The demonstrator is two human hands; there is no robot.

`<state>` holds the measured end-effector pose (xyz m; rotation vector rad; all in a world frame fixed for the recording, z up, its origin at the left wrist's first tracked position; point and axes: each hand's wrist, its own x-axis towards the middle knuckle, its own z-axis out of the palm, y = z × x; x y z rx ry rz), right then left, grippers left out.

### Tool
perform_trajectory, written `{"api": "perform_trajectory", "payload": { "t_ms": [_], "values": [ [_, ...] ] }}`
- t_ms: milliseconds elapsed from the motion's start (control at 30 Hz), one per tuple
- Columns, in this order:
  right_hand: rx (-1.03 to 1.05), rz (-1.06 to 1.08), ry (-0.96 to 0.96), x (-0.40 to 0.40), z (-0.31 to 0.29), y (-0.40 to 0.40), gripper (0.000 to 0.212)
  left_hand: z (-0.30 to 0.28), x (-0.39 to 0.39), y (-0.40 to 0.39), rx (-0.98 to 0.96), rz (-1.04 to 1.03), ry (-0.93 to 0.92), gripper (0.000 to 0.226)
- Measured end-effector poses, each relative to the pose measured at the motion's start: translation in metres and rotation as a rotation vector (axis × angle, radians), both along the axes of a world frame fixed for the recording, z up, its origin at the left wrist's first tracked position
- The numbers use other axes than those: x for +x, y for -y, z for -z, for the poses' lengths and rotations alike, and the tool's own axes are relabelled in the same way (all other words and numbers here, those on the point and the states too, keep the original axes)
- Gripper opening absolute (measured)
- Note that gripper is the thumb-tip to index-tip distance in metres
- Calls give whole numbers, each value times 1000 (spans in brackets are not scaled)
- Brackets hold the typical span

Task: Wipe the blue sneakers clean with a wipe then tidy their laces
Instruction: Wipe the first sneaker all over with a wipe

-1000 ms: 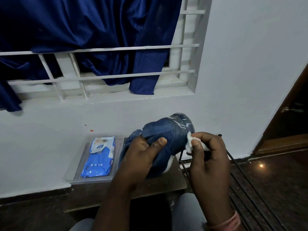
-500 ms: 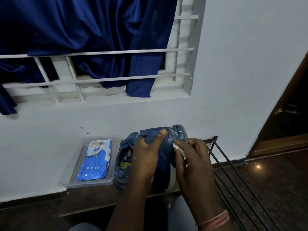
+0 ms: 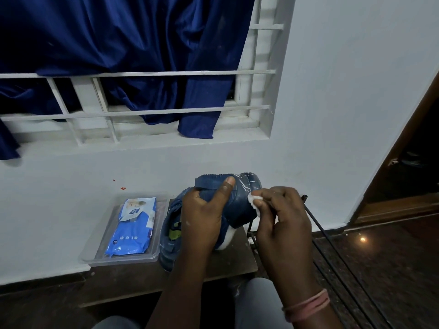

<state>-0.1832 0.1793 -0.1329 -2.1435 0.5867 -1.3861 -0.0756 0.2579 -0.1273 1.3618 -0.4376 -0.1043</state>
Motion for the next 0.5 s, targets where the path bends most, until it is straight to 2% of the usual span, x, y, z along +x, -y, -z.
{"api": "perform_trajectory", "payload": {
  "t_ms": [133, 300, 333, 467, 500],
  "values": [
    [58, -9, -79, 2, -13, 11, 19, 6, -6, -3, 54, 18, 50, 13],
    [119, -37, -156, -6, -1, 10, 18, 27, -3, -12, 72, 157, 27, 4],
    [119, -35, -156, -8, 3, 9, 18, 32, -1, -14, 90, 186, 16, 8],
    [140, -23, -165, -13, 17, 13, 18, 52, 4, -16, 204, 265, -57, 51],
    [142, -20, -166, -13, 21, 13, 17, 54, 5, -16, 221, 275, -79, 56]
  ]
}}
